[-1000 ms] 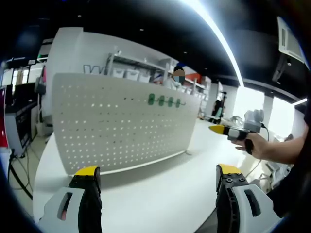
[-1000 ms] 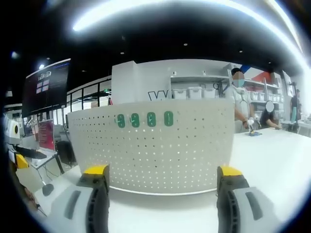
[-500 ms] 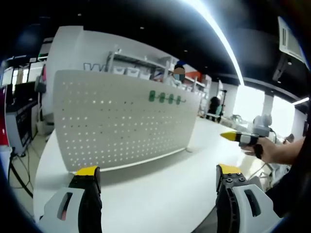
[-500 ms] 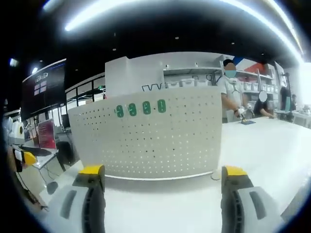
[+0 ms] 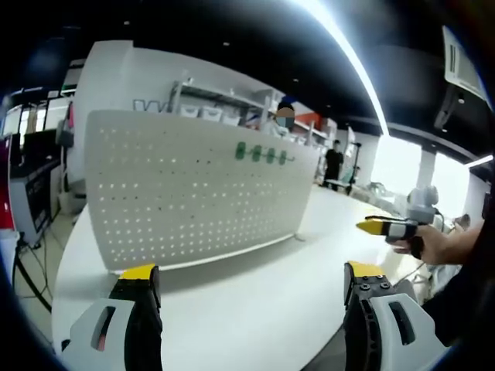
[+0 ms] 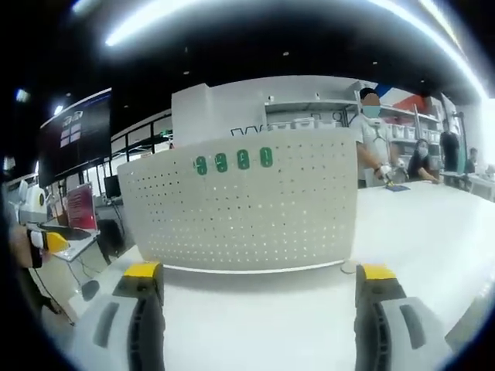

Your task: Insert the hook assembly into the mounting plate slot until the hook locks in place.

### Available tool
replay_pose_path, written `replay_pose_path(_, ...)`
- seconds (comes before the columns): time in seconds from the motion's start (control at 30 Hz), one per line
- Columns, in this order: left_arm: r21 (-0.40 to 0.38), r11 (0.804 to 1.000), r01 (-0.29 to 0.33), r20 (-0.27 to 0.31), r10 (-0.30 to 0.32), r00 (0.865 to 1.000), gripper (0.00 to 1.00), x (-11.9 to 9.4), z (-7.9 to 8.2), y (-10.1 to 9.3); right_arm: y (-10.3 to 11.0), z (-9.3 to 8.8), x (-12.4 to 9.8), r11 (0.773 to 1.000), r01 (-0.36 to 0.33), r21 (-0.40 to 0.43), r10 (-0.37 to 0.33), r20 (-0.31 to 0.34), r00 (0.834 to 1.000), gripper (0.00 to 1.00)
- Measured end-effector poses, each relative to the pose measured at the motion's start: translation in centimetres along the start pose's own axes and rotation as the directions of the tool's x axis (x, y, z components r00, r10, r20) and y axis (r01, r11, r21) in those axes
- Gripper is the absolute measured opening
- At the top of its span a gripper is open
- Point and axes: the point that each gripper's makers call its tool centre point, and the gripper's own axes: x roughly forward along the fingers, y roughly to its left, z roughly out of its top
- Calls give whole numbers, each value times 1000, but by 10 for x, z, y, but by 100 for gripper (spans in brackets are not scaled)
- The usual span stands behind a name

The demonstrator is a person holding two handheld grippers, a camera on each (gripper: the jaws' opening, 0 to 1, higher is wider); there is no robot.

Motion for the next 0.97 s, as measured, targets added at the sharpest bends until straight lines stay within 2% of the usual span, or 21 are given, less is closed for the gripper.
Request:
replay_pose_path(0.43,-6,1000,-4,7,4,1000,100,-4,-5,-10,-3,2,-9,1000,-6,-17,6,4,1000,100)
replay_pose_path(0.97,-2,999,-33,-12,33,999,100,-12,-13,-5,8,-3,-3,999,-37,-17,36,-18,999,100)
